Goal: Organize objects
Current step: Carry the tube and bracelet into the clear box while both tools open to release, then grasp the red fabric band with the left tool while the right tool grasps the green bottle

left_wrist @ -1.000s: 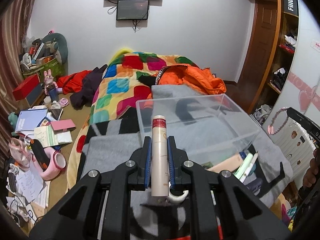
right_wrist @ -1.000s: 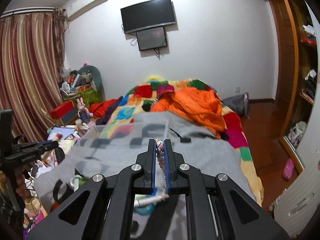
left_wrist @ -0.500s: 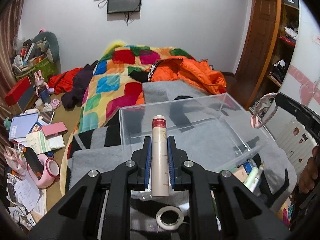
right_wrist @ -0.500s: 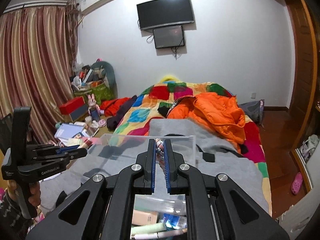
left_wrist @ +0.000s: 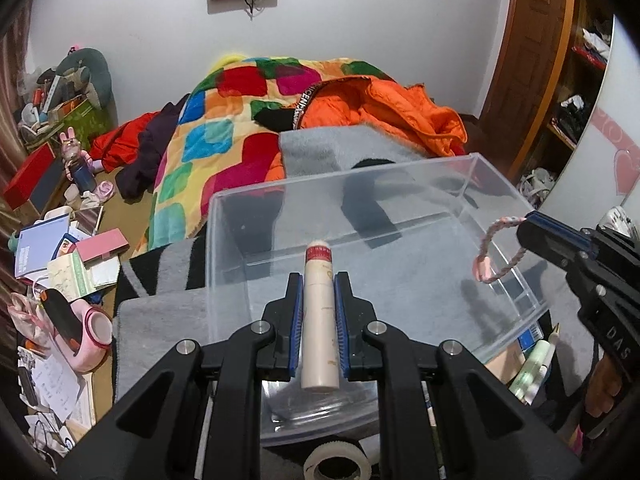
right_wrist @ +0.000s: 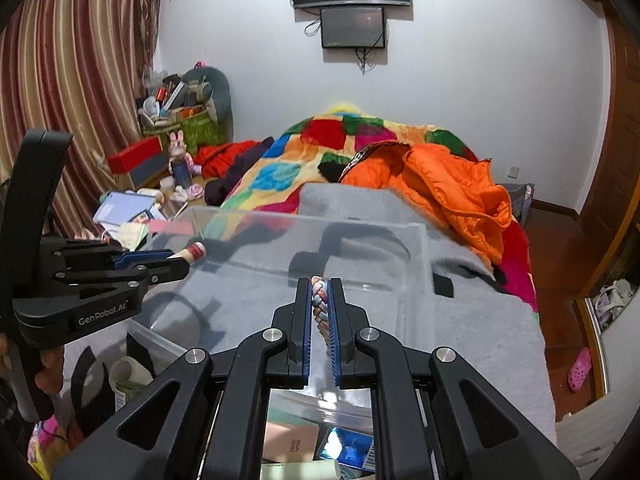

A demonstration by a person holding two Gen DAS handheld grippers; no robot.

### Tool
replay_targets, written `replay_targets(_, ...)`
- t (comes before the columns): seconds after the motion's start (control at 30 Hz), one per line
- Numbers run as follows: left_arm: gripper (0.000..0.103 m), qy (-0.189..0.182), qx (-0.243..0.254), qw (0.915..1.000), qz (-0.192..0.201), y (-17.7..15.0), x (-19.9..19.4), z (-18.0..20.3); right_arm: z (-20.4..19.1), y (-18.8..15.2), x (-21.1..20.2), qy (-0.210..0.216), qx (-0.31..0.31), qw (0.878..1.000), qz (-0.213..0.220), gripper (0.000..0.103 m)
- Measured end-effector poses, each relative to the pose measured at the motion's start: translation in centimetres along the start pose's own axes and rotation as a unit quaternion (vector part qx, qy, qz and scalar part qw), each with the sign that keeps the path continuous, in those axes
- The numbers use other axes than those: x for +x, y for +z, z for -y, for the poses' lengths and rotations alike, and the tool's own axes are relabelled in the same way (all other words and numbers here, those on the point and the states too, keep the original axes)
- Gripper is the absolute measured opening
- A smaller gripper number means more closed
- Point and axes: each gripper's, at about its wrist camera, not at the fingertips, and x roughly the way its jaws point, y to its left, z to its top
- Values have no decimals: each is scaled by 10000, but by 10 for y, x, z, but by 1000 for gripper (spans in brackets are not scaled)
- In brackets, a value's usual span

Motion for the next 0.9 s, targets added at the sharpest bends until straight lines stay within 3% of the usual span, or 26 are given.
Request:
replay_targets(0.27, 15, 4, 185, 9998, -27, -4, 0, 10, -6, -6, 6, 63, -110, 9997, -227, 7)
replay_targets(0.33, 19, -21, 192, 9998, -23, -4, -4, 11, -6, -6, 4, 82, -70, 9996, -260, 8)
replay_targets(0.4, 31, -50, 169, 9998, 7, -4, -9, 11, -5, -5, 1, 102, -27, 9996, -259, 9)
replay_targets(0.5, 44, -36, 150, 9998, 117, -5, -22, 10, -3, -5, -10, 53, -5, 9998, -170, 18)
replay_targets(0.57, 56, -23, 117, 9997, 204, -7, -31, 9, -3, -4, -17, 2, 16, 9999, -114, 39)
replay_targets(0.67, 68, 18, 105, 9994, 330, -13, -47, 8, -4, -5, -33, -86, 39, 9999, 47, 55)
replay_targets(0.9, 87, 113, 218, 9988, 435, -39, -79, 9, -5, -15, -63, -137, 65, 9996, 224, 68)
